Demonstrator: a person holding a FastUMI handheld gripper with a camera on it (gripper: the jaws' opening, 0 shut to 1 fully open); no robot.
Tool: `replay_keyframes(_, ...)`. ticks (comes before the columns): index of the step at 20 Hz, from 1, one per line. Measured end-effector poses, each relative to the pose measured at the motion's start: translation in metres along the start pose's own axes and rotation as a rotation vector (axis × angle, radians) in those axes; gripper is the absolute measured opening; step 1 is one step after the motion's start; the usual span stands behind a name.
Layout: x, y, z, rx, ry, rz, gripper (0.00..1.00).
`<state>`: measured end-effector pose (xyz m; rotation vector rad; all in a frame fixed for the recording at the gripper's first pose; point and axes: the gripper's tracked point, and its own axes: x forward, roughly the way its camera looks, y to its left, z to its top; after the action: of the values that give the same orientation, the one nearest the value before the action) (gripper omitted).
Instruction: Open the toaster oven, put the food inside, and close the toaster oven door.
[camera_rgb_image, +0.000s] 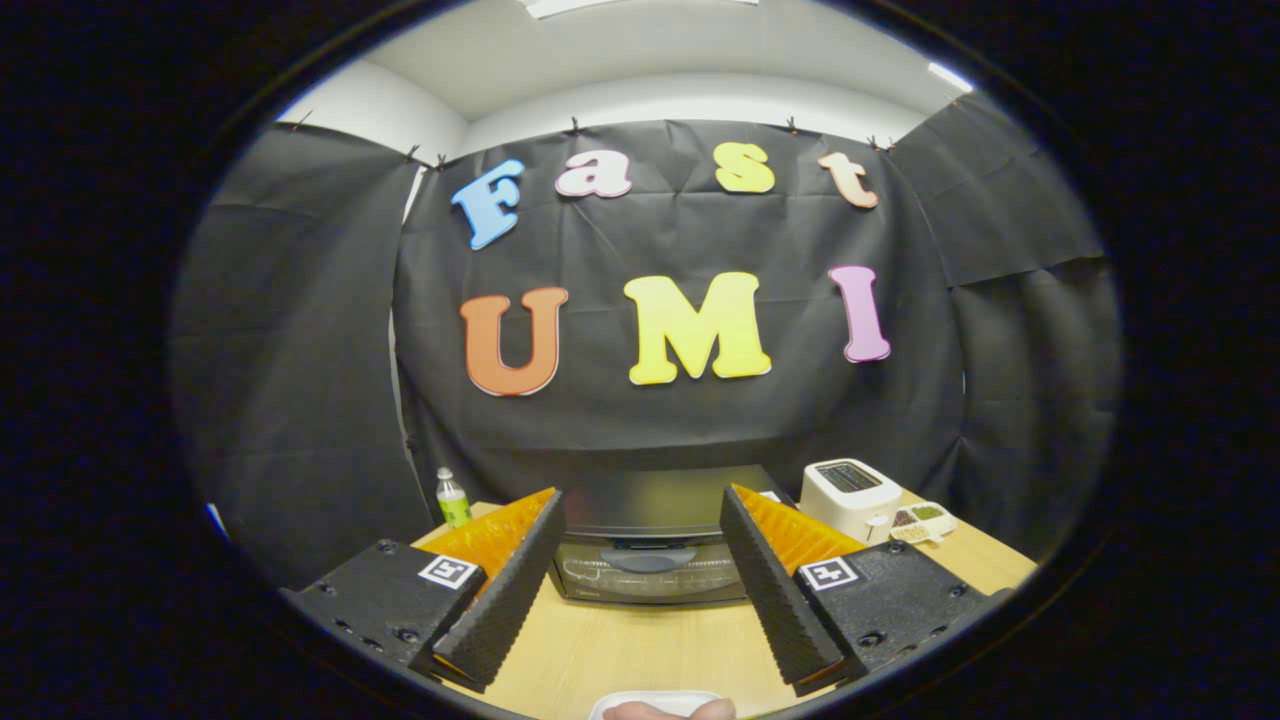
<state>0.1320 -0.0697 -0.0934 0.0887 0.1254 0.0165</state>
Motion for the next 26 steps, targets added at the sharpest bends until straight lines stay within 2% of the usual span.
replay_keyframes(2,-0.021,0.001,0.018,-0.017,-0.020,-0.008,1.00)
replay_keyframes(5,-0.061,0.004,0.020,-0.023,-0.026,-0.019,1.00)
replay_keyframes(10,-0.102,0.019,-0.003,-0.048,0.021,-0.016,1.00)
replay_keyframes(19,-0.142,0.037,0.011,-0.079,-0.056,-0.063,1.00)
replay_keyframes(22,-0.144,0.053,0.015,-0.099,-0.074,-0.037,1.00)
replay_keyframes(26,-0.140,0.055,0.006,-0.116,-0.051,-0.046,1.00)
